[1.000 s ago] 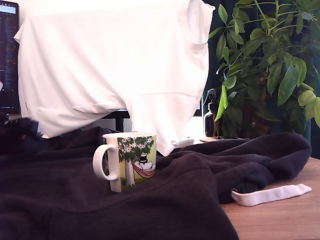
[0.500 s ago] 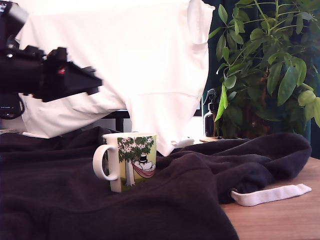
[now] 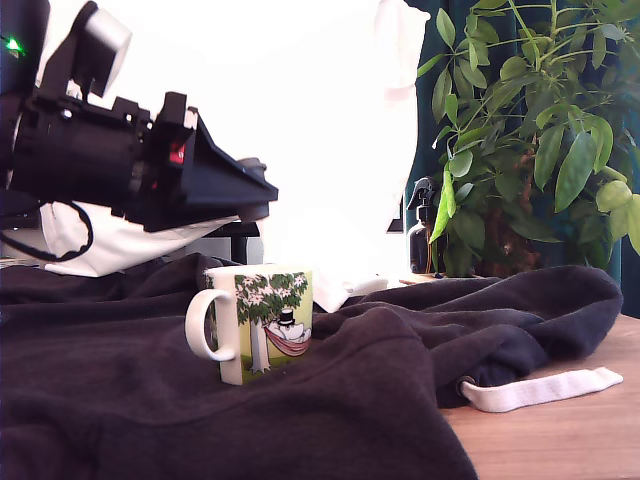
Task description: Pick the grey coffee capsule and place it inside the green coffee cup
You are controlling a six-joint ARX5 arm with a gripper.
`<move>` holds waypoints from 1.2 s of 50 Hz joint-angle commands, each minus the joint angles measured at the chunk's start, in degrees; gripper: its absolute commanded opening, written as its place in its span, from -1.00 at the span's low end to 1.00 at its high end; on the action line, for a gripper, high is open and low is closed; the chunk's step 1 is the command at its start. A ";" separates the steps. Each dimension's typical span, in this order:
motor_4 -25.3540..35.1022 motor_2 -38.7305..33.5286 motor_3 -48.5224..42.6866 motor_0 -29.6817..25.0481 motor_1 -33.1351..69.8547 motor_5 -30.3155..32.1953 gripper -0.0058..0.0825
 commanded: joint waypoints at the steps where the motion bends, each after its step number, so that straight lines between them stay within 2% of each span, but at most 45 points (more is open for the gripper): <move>1: -0.37 0.24 -0.98 0.00 -0.20 1.60 -0.69; 13: -1.03 0.24 -2.45 0.02 -0.20 2.91 -0.69; 15: -1.05 0.24 -2.45 0.02 -0.20 2.93 -0.63; 17: -1.09 0.24 -2.51 0.02 -0.20 2.91 -0.39; 18: -1.27 0.24 -2.60 0.02 -0.20 2.91 -0.21; 20: -2.01 0.24 -2.75 0.02 -0.20 2.91 0.27; 22: -3.13 0.24 -2.86 0.02 -0.20 2.95 0.66; 24: -3.41 0.24 -2.89 0.02 -0.20 2.99 0.92; 25: -3.34 0.24 -2.86 0.02 -0.20 3.17 0.97; 27: -3.34 0.24 -2.84 0.00 -0.20 3.41 0.92; 39: -3.50 0.26 -2.38 0.11 -0.79 3.58 0.92; 46: -7.82 0.24 -2.45 1.62 -3.08 3.58 0.92; 53: -9.77 0.26 -3.30 5.33 -7.48 3.58 0.92; 54: -10.93 0.26 -5.03 8.07 -10.88 3.58 0.92; 60: -12.07 0.26 -8.92 12.50 -15.85 3.58 0.92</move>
